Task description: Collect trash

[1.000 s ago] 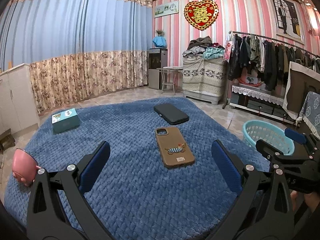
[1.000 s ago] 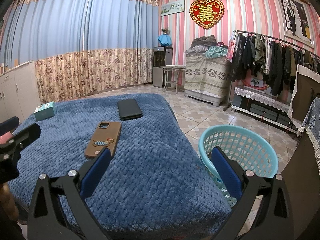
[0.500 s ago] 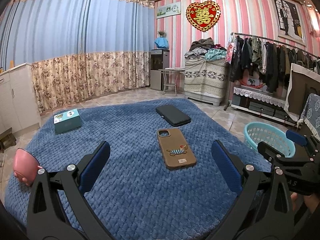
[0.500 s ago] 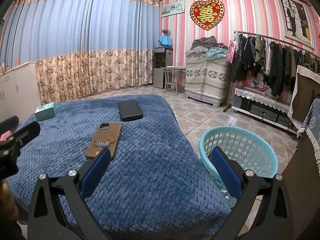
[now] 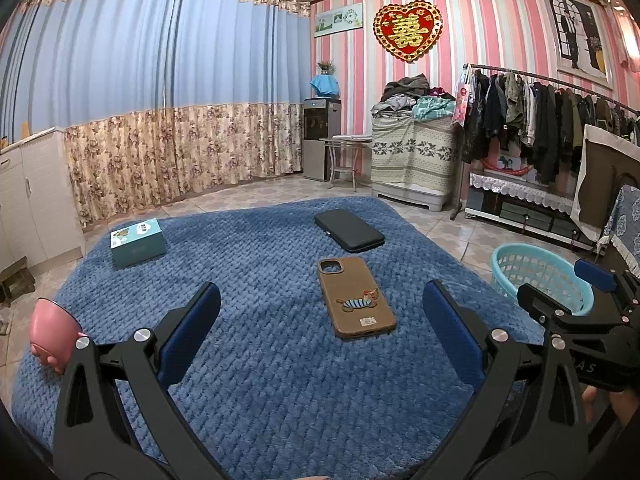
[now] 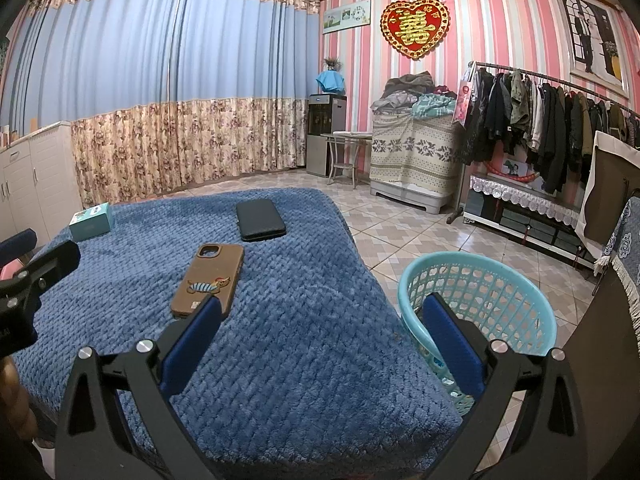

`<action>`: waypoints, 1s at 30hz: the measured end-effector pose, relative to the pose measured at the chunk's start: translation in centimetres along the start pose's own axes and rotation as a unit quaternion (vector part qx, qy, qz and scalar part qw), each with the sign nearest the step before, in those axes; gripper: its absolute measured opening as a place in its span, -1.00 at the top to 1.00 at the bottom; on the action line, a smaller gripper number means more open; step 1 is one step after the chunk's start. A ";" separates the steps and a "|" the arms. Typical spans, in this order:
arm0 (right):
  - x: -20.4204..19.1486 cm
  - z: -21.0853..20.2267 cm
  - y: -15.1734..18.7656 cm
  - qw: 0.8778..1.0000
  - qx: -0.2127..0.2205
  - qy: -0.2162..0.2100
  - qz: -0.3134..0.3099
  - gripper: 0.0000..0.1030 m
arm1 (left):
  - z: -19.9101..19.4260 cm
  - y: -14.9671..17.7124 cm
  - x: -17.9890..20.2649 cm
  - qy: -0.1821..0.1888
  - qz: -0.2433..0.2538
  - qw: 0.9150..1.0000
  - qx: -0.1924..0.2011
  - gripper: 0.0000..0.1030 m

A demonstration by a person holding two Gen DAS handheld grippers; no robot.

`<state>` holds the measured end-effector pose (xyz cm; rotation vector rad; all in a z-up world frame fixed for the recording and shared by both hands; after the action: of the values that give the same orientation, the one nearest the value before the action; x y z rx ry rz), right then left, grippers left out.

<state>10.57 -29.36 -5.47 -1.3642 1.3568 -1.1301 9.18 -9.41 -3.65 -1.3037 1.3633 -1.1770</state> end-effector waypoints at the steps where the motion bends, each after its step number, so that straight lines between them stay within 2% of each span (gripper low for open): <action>1: -0.1 0.0 0.0 1.000 0.000 0.000 0.000 -0.91 | 0.0 -0.1 0.0 0.000 0.001 1.000 0.001 -0.90; 30: 0.0 0.0 0.0 1.000 0.000 0.000 0.000 -0.91 | -0.3 -0.7 -0.5 0.005 0.023 0.999 0.022 -0.90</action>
<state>10.57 -29.37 -5.46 -1.3647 1.3571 -1.1303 8.98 -8.93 -2.89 -1.2299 1.3601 -1.1786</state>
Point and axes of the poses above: each gripper's, at about its wrist camera, not at the fingertips, and z roughly the way its jaws point, x to its right, y to its underside, the point moved 8 cm from there along z, roughly the way its jaws point, and after that the axes turned 12 degrees about x, right-handed, at the moved point
